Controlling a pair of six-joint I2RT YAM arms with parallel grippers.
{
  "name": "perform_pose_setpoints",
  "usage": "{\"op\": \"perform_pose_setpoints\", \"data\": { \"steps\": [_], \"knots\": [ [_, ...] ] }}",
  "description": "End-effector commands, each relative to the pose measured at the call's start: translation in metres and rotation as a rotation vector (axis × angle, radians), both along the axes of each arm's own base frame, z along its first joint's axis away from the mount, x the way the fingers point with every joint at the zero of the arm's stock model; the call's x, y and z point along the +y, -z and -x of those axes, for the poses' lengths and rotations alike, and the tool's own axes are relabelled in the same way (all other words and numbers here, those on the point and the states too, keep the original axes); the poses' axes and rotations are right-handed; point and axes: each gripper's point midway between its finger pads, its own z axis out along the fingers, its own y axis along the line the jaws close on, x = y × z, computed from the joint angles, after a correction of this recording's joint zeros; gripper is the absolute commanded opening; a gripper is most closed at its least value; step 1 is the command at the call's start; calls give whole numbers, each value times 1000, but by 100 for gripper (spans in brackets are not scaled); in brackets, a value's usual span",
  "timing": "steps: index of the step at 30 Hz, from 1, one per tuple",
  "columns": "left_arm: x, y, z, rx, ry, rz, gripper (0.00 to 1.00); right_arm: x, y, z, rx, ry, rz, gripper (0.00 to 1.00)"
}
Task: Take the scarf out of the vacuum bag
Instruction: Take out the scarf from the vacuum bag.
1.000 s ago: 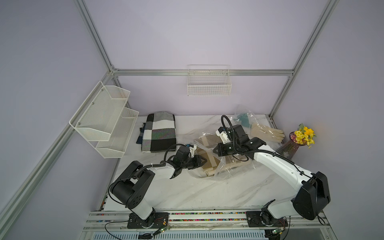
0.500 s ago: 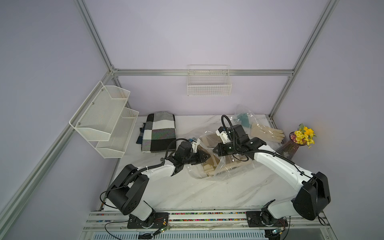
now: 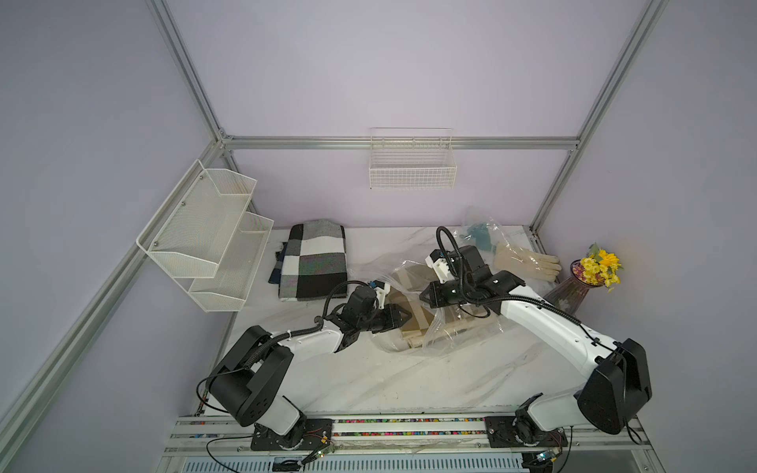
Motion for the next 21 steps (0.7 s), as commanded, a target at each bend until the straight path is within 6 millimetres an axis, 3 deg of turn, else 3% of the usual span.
{"op": "perform_pose_setpoints", "data": {
  "steps": [1,5,9,16,21],
  "knots": [
    [9,-16,-3,-67,-51,5,55,0,-7,2,-21,1,-8,0],
    [17,-15,-8,-76,-86,30,60,0,-7,3,-21,2,-9,0],
    [11,-12,-12,-54,-67,48,60,0,-7,3,-21,2,-10,0],
    [-3,4,-11,42,-30,78,51,-2,-9,3,-32,5,-8,0],
    [9,15,-5,77,-74,35,53,-3,-9,4,-29,6,-9,0]
  ]
}}
